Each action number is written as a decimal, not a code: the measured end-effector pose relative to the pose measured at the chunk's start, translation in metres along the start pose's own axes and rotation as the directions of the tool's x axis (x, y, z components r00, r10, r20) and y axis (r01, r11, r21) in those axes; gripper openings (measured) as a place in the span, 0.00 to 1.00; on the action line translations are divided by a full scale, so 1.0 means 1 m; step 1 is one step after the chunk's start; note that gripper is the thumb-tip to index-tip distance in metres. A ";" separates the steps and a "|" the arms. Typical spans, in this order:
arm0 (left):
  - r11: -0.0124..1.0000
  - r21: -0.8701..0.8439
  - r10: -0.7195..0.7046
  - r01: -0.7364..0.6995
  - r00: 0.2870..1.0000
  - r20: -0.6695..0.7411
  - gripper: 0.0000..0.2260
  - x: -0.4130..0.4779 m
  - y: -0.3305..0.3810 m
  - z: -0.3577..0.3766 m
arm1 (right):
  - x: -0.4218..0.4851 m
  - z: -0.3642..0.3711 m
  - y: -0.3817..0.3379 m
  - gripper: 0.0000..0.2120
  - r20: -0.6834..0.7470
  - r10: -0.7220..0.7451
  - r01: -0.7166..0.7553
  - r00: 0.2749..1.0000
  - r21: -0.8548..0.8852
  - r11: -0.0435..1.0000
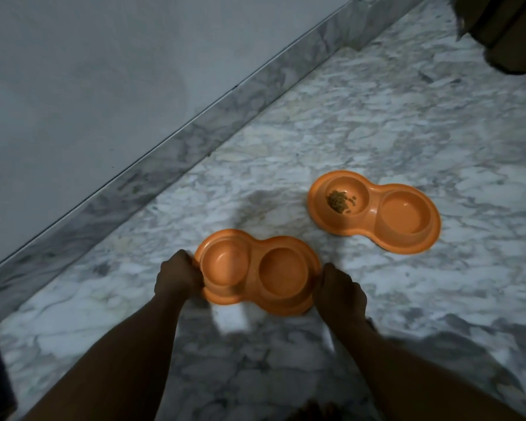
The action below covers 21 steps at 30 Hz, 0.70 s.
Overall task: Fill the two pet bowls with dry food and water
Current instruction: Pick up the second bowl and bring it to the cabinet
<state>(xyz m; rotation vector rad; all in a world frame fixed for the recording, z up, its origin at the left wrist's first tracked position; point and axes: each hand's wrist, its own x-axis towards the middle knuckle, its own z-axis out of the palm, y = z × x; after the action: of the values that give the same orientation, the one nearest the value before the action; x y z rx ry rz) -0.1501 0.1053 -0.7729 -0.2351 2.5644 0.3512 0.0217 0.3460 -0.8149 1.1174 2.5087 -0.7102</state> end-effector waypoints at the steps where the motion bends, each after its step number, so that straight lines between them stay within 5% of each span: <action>1: 1.000 -0.009 -0.002 0.002 1.000 -0.003 0.10 0.000 0.004 -0.001 | 0.003 -0.003 0.003 0.05 -0.001 0.003 -0.003 1.000 0.015 1.000; 9: 0.996 -0.049 0.073 -0.078 0.992 -0.100 0.09 -0.077 0.068 -0.069 | -0.031 -0.125 0.001 0.07 -0.112 -0.006 0.005 0.994 -0.008 1.000; 21: 0.970 -0.155 0.155 -0.185 0.970 -0.187 0.07 -0.368 0.171 -0.398 | -0.239 -0.516 -0.076 0.13 -0.281 -0.115 0.105 0.953 -0.052 0.993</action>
<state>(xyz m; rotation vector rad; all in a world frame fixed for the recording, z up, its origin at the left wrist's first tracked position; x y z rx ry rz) -0.0740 0.1862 -0.2156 -0.1104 2.7367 0.6441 0.0819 0.4419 -0.2530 1.1448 2.8310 -0.5621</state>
